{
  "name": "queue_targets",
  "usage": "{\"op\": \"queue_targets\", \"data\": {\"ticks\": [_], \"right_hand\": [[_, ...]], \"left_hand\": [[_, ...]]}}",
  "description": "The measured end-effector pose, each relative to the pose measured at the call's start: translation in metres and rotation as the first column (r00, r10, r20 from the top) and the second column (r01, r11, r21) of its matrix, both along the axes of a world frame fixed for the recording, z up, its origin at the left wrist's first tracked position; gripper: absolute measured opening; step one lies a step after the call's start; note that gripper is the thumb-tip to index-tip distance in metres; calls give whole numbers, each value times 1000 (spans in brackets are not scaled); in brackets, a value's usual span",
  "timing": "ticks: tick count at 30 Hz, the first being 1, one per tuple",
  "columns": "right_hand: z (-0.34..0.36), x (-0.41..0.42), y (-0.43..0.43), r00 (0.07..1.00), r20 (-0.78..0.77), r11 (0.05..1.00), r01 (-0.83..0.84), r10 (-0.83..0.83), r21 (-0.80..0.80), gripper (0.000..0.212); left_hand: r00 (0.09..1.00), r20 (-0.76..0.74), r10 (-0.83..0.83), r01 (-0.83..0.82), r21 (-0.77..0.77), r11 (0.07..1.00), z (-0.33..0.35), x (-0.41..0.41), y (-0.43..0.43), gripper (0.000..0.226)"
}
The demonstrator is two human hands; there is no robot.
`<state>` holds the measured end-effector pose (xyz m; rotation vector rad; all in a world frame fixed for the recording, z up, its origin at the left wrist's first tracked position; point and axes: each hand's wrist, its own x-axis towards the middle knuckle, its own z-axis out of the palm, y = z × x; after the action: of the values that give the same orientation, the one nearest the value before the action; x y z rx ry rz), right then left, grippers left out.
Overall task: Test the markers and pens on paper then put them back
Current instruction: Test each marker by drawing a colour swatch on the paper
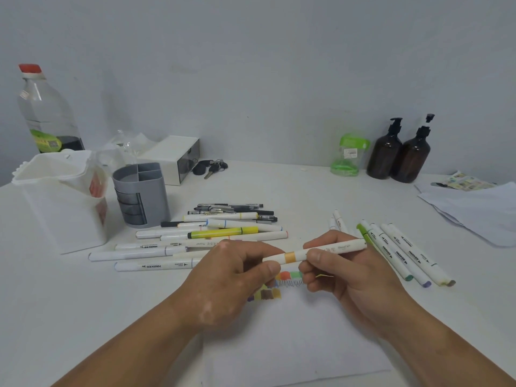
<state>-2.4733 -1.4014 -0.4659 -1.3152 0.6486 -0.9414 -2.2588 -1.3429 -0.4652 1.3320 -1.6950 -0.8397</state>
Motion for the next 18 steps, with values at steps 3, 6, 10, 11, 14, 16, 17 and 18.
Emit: {"op": "queue_targets", "data": {"ticks": [3,6,10,11,14,16,17,18], "right_hand": [[2,-3,-2,997,-67,998,19,-22,-56,25],[8,-11,-5,983,-166,988,47,-72,-149,31],[10,-17,-5,871,-471,938,-35,-141,-346,7],[8,-16,-4,836,-523,923,-53,-168,-381,10],[6,-9,0,752,-599,870,-69,-276,-488,12],[5,-8,0,691,-611,832,-24,-387,-555,12],[6,-11,-3,646,-608,812,32,-461,-582,13],[7,-15,-6,591,-604,794,103,-534,-600,13]], "left_hand": [[999,32,27,-26,-31,999,0,1,0,24],[997,-52,52,-52,10,999,-2,0,-4,23],[984,-142,108,-99,73,992,-4,4,-6,23],[984,-128,122,-115,60,992,-4,5,-6,24],[983,-61,170,-171,-8,985,-6,3,-8,20],[976,-64,207,-209,-28,978,-7,2,-9,23],[970,-69,234,-237,-27,971,-8,3,-10,24],[963,-60,264,-266,-28,963,-8,4,-10,23]]}}
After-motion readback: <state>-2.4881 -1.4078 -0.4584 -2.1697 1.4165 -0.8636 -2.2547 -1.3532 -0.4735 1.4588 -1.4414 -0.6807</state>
